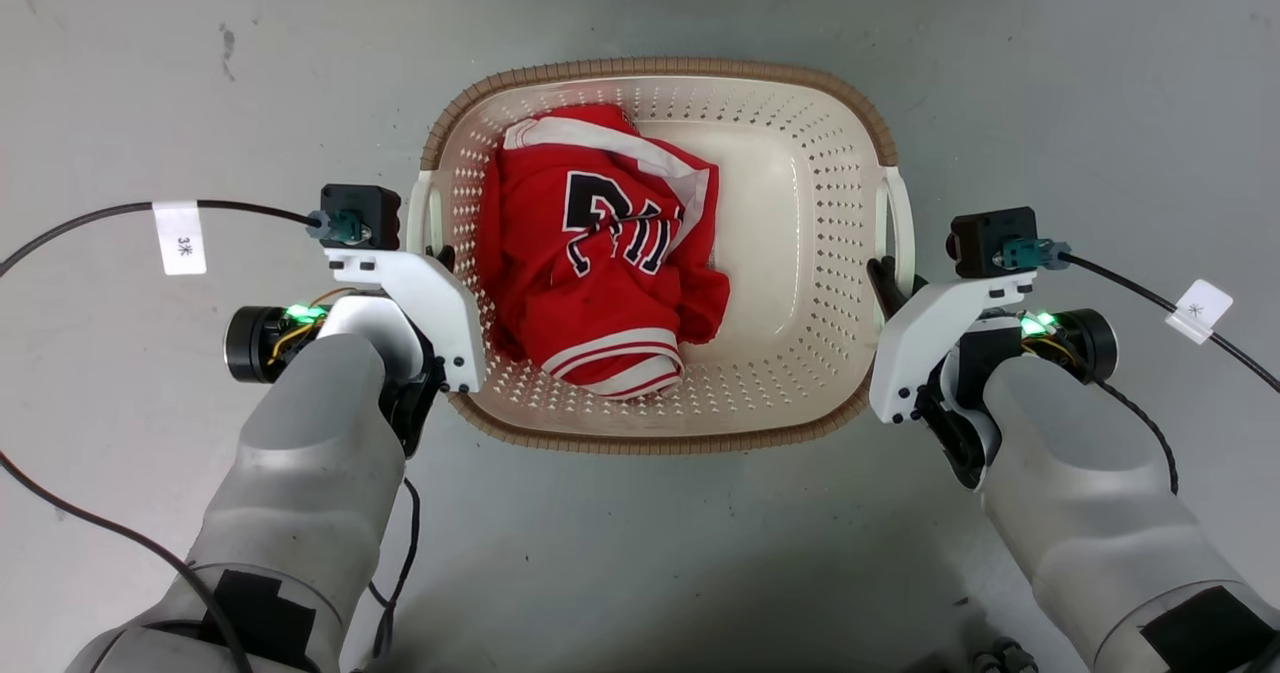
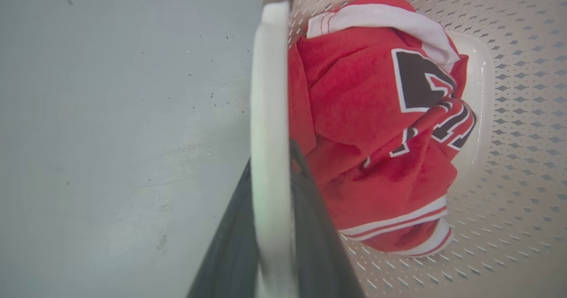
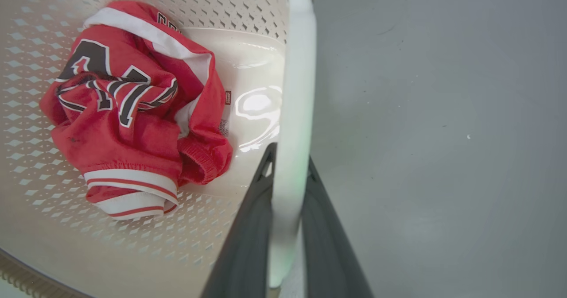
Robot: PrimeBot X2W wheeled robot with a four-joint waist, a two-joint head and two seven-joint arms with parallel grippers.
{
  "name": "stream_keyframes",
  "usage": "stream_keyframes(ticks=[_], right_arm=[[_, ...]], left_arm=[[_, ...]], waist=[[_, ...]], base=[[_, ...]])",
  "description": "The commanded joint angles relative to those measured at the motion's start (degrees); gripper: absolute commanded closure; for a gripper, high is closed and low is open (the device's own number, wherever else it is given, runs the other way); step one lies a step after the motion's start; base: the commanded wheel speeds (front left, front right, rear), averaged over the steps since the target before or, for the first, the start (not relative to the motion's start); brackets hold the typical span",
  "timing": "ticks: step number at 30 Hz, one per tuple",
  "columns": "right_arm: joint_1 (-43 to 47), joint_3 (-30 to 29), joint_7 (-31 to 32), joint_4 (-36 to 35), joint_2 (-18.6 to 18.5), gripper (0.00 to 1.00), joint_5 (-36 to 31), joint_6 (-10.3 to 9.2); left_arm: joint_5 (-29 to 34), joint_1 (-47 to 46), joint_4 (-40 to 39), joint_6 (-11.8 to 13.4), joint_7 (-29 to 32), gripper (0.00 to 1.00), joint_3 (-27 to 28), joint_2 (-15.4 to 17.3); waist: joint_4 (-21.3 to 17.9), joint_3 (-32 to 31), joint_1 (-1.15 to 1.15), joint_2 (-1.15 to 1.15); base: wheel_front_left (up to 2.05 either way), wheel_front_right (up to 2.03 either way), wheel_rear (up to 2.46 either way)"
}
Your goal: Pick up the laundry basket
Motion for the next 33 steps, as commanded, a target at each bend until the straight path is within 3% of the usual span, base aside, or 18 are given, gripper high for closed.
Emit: stream_keyframes(ticks=[1, 17, 33], right_arm=[[-0.41, 0.81, 0.29, -0.31, 0.90, 1.00, 0.53, 0.18], [6.03, 8.09, 12.36, -1.19, -1.51, 1.00, 11.48, 0.42], [8.72, 12.13, 23.47, -2.44, -2.86, 1.00, 18.92, 0.46]], left_arm=[[-0.49, 0.27, -0.53, -0.24, 0.35, 1.00, -0.55, -0.96], [-11.98, 6.93, -1.97, -0.48, 9.95, 1.00, -7.03, -4.14], [-18.25, 9.79, -3.86, -0.52, 16.49, 1.00, -13.32, -3.61]], waist=[[0.14, -0.50, 0.00, 0.00], [2.45, -16.44, 0.00, 0.00], [2.84, -31.42, 0.00, 0.00]], base=[[0.00, 0.00, 0.00], [0.00, 0.00, 0.00], [0.00, 0.00, 0.00]])
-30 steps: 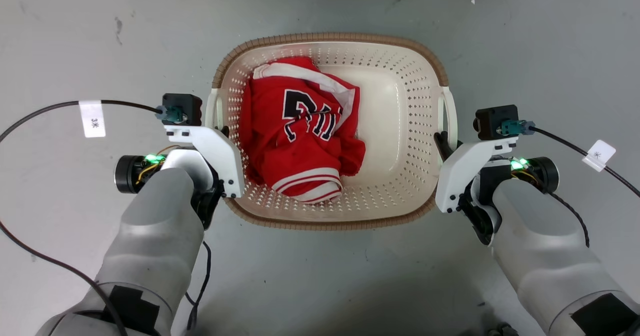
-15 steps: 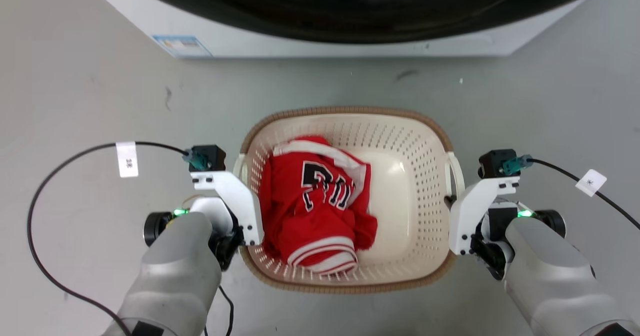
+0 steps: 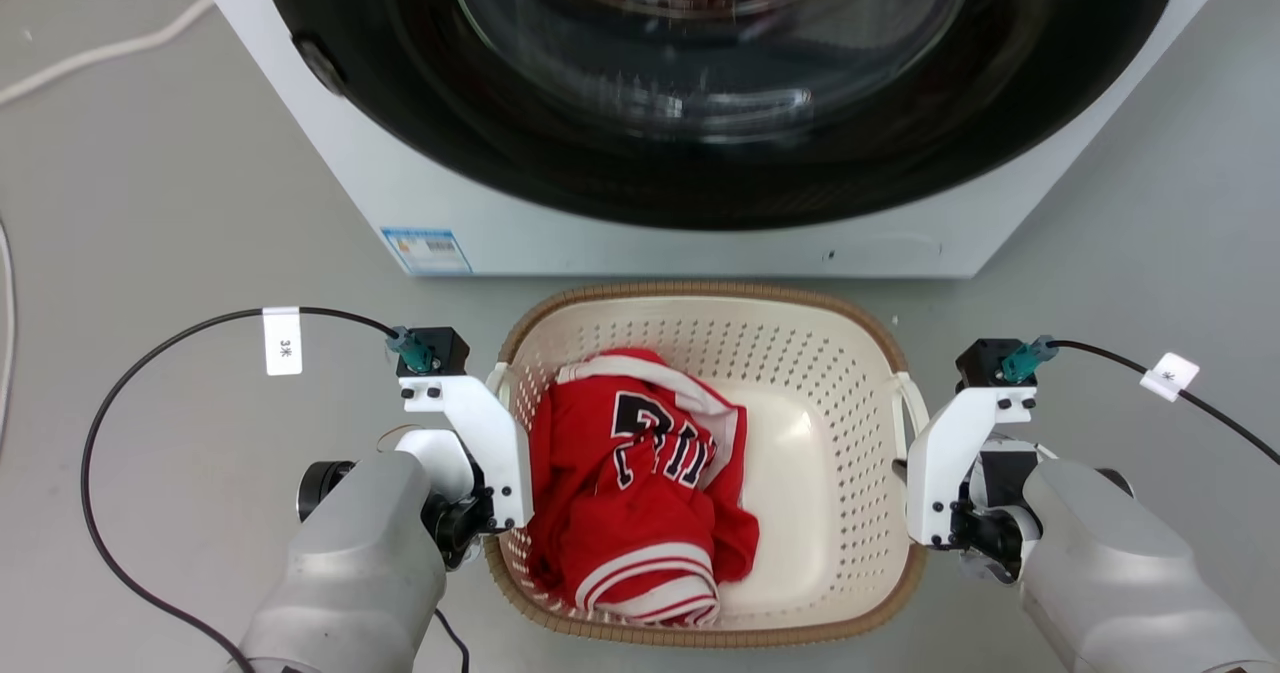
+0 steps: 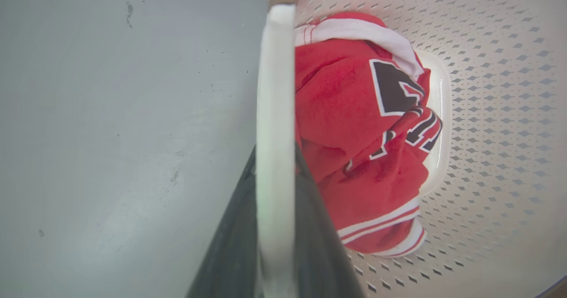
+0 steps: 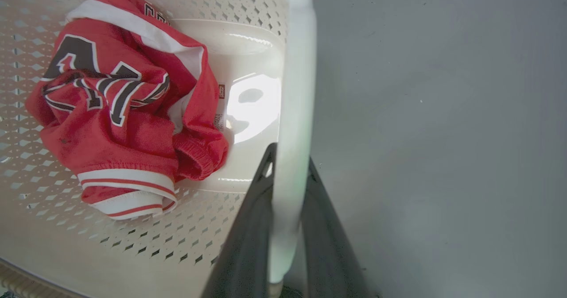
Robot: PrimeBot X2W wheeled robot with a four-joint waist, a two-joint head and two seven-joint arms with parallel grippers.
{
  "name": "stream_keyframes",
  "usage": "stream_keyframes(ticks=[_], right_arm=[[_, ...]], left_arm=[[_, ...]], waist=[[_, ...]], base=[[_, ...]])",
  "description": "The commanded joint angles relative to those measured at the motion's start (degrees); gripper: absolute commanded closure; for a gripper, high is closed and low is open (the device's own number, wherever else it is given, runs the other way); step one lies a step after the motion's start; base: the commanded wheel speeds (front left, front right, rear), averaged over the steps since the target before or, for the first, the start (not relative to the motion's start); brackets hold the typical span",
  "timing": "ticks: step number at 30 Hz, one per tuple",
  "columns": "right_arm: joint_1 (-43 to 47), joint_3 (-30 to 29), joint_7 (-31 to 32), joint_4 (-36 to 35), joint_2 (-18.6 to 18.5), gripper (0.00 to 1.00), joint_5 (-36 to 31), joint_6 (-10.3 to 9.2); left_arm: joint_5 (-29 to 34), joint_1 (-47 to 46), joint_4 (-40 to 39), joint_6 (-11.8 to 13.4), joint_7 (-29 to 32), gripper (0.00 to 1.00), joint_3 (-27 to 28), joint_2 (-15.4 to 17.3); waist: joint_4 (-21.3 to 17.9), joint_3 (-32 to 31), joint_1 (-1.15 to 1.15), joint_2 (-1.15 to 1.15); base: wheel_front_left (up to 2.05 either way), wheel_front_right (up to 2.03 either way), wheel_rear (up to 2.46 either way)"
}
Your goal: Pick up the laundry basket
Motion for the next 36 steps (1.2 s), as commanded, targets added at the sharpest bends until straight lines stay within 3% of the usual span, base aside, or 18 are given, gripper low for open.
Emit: stream_keyframes(ticks=[1, 22, 36], right_arm=[[0.76, 0.78, 1.17, -1.07, 2.29, 1.00, 0.84, 0.79], [1.65, 2.23, 14.05, 2.36, 3.71, 1.00, 6.64, 0.79], [3.64, 2.36, 14.29, 3.95, 4.44, 1.00, 7.85, 0.79]], left_arm=[[-0.96, 0.30, -1.55, -0.89, 0.43, 1.00, -0.65, -2.14], [-8.23, 4.98, -2.81, -0.89, 8.45, 1.00, -7.23, -0.80], [-12.10, 8.10, -3.56, -0.98, 8.10, 1.00, -10.06, -0.80]], waist=[[0.05, -3.28, 0.01, 0.00], [-0.26, -16.49, 0.01, 0.00], [-0.35, -18.46, 0.01, 0.00]], base=[[0.00, 0.00, 0.00], [0.00, 0.00, 0.00], [0.00, 0.00, 0.00]])
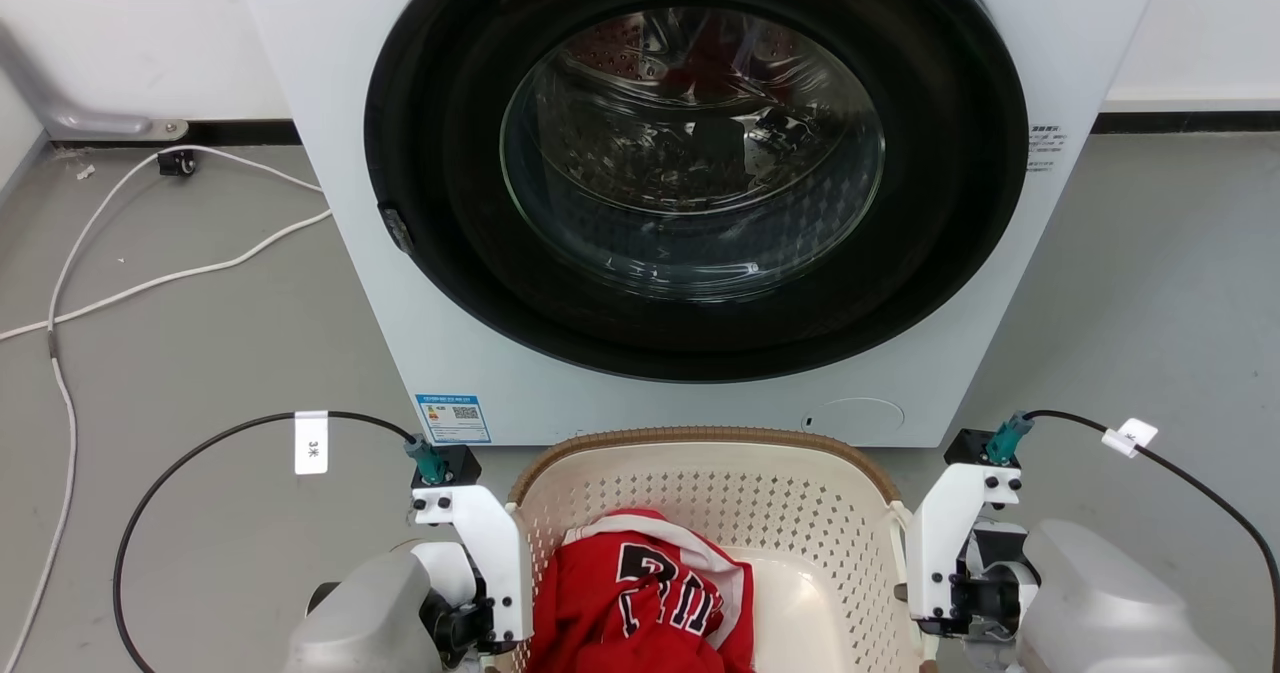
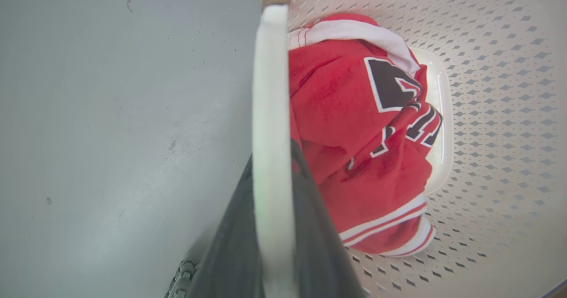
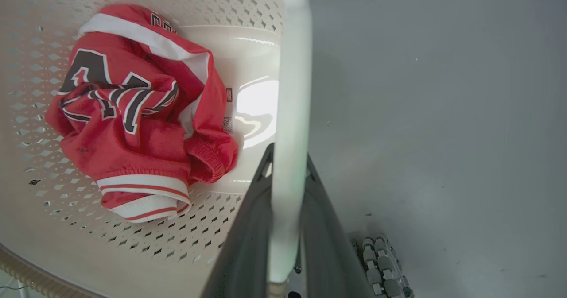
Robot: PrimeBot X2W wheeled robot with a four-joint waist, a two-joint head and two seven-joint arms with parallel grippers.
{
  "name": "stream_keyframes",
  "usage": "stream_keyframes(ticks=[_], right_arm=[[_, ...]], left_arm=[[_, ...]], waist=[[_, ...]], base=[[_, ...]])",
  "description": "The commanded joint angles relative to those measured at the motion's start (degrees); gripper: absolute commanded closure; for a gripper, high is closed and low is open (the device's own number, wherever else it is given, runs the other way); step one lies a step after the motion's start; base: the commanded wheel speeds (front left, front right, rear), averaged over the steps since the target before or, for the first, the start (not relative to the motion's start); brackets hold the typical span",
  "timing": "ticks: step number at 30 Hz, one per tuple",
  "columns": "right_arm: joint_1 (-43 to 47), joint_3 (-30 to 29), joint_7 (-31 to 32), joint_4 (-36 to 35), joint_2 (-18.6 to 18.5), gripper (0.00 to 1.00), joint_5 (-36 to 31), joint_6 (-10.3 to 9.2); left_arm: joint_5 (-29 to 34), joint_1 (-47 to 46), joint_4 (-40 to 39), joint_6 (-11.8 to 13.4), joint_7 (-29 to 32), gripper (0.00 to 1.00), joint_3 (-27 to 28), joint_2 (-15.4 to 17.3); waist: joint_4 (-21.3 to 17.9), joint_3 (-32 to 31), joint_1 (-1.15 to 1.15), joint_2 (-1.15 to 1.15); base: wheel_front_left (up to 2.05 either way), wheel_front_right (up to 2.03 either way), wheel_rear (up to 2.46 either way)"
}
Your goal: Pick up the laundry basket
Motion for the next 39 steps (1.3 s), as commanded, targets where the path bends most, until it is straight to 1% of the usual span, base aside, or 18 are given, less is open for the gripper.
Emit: stream_keyframes(ticks=[1, 15, 39], right_arm=[[0.61, 0.09, 0.03, -0.97, 3.13, 1.00, 0.80, 0.80], [0.17, 0.44, -0.09, -0.58, 3.17, 1.00, 1.52, 0.80], [0.37, 1.06, -0.37, -0.34, 3.05, 1.00, 2.81, 0.80]], left_arm=[[-0.94, -0.10, -1.72, -1.09, -0.59, 1.00, -0.51, -2.54], [-3.01, -1.30, -1.08, -1.09, -1.51, 1.00, -2.89, -2.01], [-6.21, -1.70, -0.72, -1.10, -2.64, 1.00, -6.17, -2.04]], waist=[[-0.03, -0.02, 0.01, 0.00], [-0.29, 0.25, 0.01, 0.00], [-0.03, 0.63, 0.01, 0.00]], base=[[0.00, 0.00, 0.00], [0.00, 0.00, 0.00], [0.00, 0.00, 0.00]])
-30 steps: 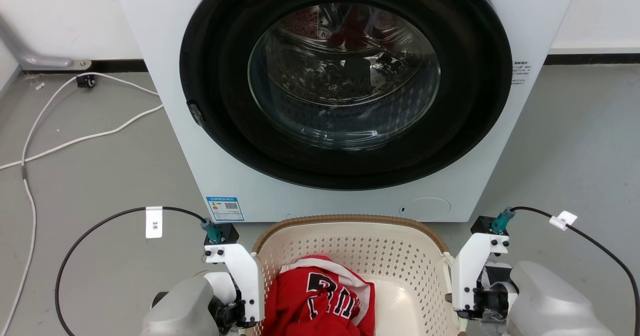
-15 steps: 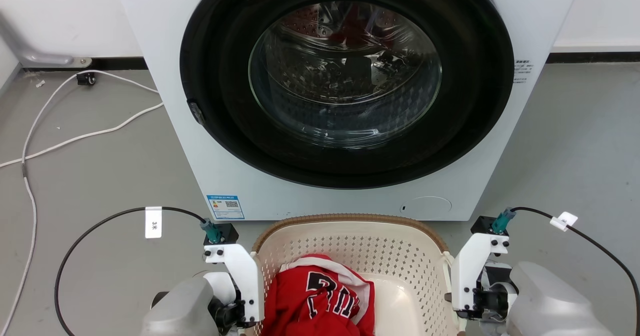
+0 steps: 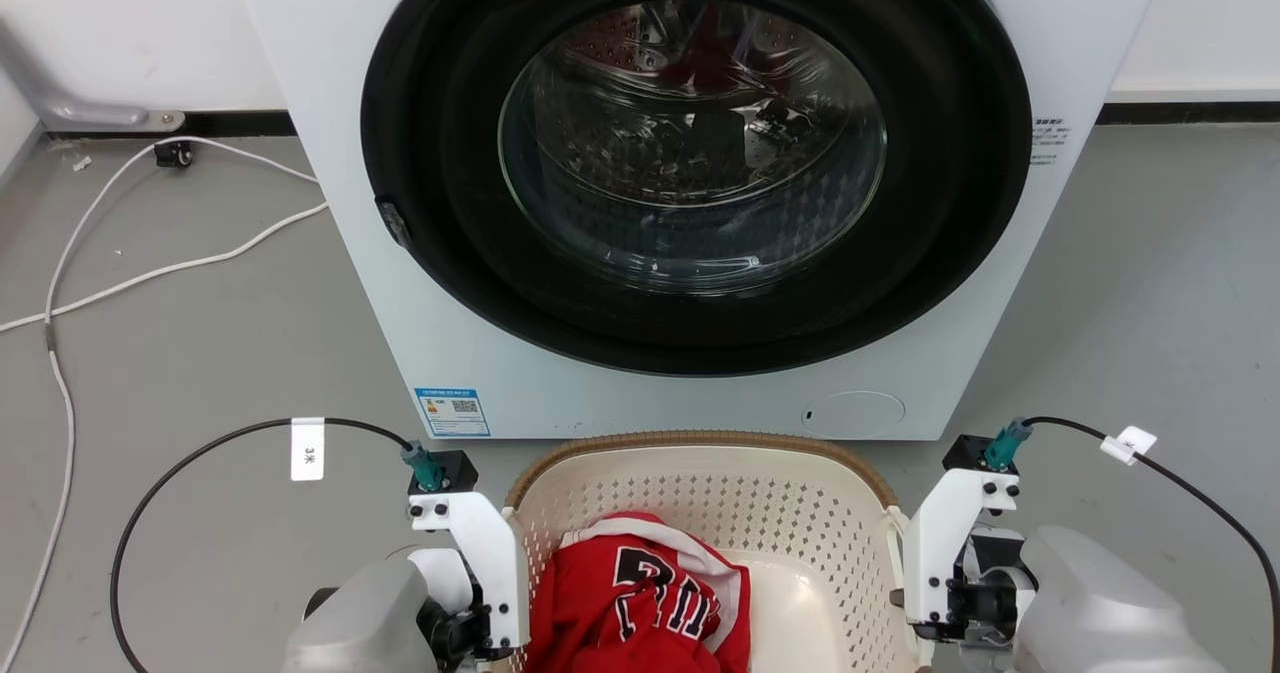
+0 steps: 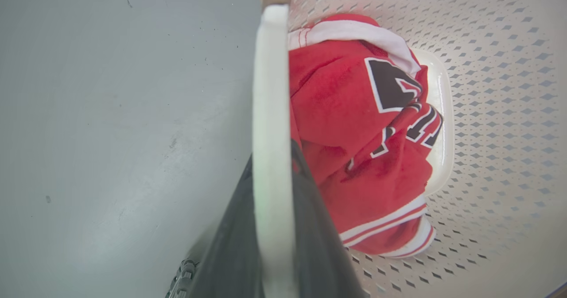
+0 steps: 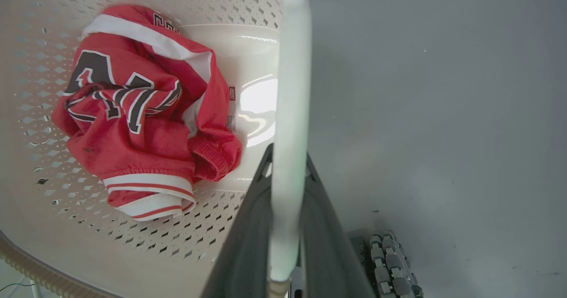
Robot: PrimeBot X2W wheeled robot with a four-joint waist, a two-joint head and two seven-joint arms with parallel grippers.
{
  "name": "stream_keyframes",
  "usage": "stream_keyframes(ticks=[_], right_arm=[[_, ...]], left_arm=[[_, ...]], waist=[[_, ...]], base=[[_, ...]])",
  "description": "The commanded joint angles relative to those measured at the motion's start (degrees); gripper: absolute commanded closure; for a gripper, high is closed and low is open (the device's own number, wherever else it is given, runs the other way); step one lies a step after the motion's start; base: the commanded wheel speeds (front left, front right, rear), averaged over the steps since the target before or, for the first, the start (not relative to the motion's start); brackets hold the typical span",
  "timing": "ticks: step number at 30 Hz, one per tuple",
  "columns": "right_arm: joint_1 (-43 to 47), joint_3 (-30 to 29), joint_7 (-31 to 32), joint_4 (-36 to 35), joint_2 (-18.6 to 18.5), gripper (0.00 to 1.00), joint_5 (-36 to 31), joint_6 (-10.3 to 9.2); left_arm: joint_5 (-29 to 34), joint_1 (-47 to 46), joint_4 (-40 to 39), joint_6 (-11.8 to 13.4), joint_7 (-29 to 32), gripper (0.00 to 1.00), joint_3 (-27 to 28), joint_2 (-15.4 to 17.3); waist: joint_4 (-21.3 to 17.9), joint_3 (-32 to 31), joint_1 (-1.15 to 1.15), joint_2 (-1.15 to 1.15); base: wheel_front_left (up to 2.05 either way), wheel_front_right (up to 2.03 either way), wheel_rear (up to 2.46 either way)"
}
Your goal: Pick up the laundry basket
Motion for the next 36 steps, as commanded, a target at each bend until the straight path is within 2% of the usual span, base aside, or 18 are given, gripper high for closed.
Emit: stream_keyframes(ticks=[1, 36], right_arm=[[0.16, 0.16, 0.20, -1.01, 2.65, 1.00, 0.74, 0.80], [-0.36, 1.30, -0.16, -0.67, 2.52, 1.00, 1.98, 0.81]], left_arm=[[-0.79, -1.32, -1.54, -1.10, -0.26, 1.00, -0.31, -2.77], [-4.84, -1.78, -0.79, -1.10, -2.21, 1.00, -4.07, -2.58]], waist=[[0.04, 0.01, 0.00, 0.00], [-0.01, 0.12, 0.00, 0.00]], base=[[0.00, 0.00, 0.00], [0.00, 0.00, 0.00]])
